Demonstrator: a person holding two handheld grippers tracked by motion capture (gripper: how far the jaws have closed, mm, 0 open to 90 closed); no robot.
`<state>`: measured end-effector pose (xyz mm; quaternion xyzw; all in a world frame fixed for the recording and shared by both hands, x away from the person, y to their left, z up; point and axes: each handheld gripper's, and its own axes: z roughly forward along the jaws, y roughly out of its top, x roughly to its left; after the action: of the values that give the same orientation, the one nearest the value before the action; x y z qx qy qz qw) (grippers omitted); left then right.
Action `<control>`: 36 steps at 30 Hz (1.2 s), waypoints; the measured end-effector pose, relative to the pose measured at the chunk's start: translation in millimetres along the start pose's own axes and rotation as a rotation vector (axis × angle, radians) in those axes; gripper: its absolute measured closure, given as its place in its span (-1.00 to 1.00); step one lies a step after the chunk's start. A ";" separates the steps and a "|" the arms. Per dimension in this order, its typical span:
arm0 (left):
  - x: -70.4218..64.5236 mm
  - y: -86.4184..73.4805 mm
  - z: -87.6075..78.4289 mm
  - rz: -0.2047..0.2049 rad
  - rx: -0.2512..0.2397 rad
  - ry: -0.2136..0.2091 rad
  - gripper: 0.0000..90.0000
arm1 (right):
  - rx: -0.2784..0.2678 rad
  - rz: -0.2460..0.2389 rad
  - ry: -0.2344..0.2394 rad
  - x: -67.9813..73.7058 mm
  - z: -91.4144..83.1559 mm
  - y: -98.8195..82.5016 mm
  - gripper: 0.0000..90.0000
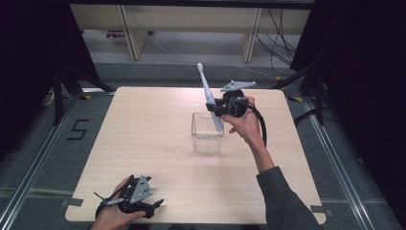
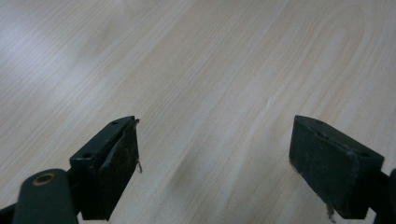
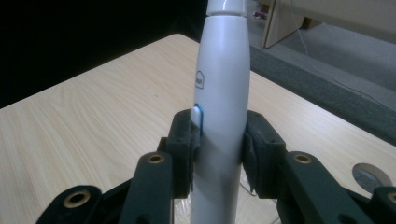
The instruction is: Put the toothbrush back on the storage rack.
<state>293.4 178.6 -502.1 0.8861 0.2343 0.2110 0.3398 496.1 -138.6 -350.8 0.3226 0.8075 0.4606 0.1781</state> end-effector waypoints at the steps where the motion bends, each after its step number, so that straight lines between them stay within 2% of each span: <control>1: 0.0 0.0 -0.1 0.000 0.000 0.000 -0.66 | 0.002 0.007 0.006 0.4 4.4 -0.9 0.49; 4: 0.3 0.4 -0.3 0.003 -0.001 0.004 -0.66 | 0.039 0.021 0.007 1.3 11.1 -2.5 0.49; 5: 0.2 0.4 -0.3 0.003 0.000 0.005 -0.66 | 0.036 0.009 0.005 0.1 14.2 -3.5 0.49; 8: -0.2 0.4 -0.3 0.004 -0.001 0.004 -0.66 | 0.061 0.026 0.011 1.6 20.6 -5.1 0.49; 10: -0.1 0.7 -0.7 0.004 -0.002 0.004 -0.66 | 0.067 0.007 0.012 1.3 24.4 -5.6 0.49; 11: 0.2 0.8 -1.2 0.011 -0.007 0.008 -0.66 | 0.066 0.034 0.016 3.4 26.9 -6.5 0.49; 12: 0.0 0.6 -0.9 0.011 -0.012 0.012 -0.66 | 0.082 0.008 0.013 2.1 28.4 -6.8 0.49; 13: -0.4 0.2 -0.2 0.004 -0.010 0.008 -0.66 | 0.086 0.025 0.011 3.2 31.0 -7.9 0.49; 15: -0.5 0.2 0.0 0.003 -0.008 0.008 -0.66 | 0.103 0.013 0.008 2.2 34.9 -9.9 0.49; 16: -0.9 0.2 0.1 0.000 -0.010 0.006 -0.66 | 0.110 0.025 0.013 2.6 36.3 -10.8 0.49; 18: -0.9 0.3 0.1 0.002 -0.009 0.006 -0.66 | 0.109 0.004 0.003 2.3 41.1 -13.5 0.49; 19: -0.9 0.2 0.2 0.002 -0.008 0.006 -0.66 | 0.136 0.027 0.014 3.4 41.3 -14.2 0.49; 21: -0.8 0.2 0.1 0.002 -0.009 0.006 -0.66 | 0.139 0.012 0.005 3.5 46.7 -17.7 0.49; 23: -0.9 0.3 0.1 0.002 -0.010 0.006 -0.66 | 0.163 0.026 0.001 4.8 50.7 -21.1 0.49; 24: -0.8 0.2 0.0 0.003 -0.010 0.006 -0.66 | 0.185 0.011 0.004 4.2 51.2 -21.4 0.49; 26: -0.1 0.2 -0.2 0.011 -0.001 0.009 -0.66 | 0.196 0.024 0.009 5.6 53.8 -23.7 0.49; 28: -0.9 0.2 0.3 0.003 -0.009 0.006 -0.66 | 0.199 0.011 -0.002 6.5 58.0 -26.1 0.49; 29: 0.1 0.4 -0.7 0.021 0.006 0.007 -0.66 | 0.211 -0.013 0.013 5.8 58.6 -25.9 0.49; 31: 0.1 0.4 -0.7 0.020 0.005 0.007 -0.66 | 0.223 -0.002 0.005 6.8 60.8 -26.9 0.49; 32: 0.2 0.4 -0.7 0.020 0.004 0.007 -0.66 | 0.218 -0.013 0.005 6.3 63.2 -28.1 0.49; 33: -0.8 0.2 0.2 0.003 -0.009 0.006 -0.66 | 0.230 -0.003 0.004 7.4 63.8 -28.4 0.49; 34: -0.8 0.1 0.2 0.004 -0.008 0.006 -0.66 | 0.244 -0.012 0.009 7.0 64.5 -28.7 0.49; 35: 0.4 0.3 -0.8 0.023 0.007 0.008 -0.66 | 0.236 -0.011 0.002 7.8 66.6 -30.4 0.49; 36: 0.3 0.4 -0.8 0.023 0.007 0.007 -0.66 | 0.255 0.003 0.007 8.4 66.1 -30.5 0.49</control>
<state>293.3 178.9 -501.1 0.8892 0.2258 0.2173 0.3334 517.7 -102.4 -410.8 0.3422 0.8596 0.3556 0.1323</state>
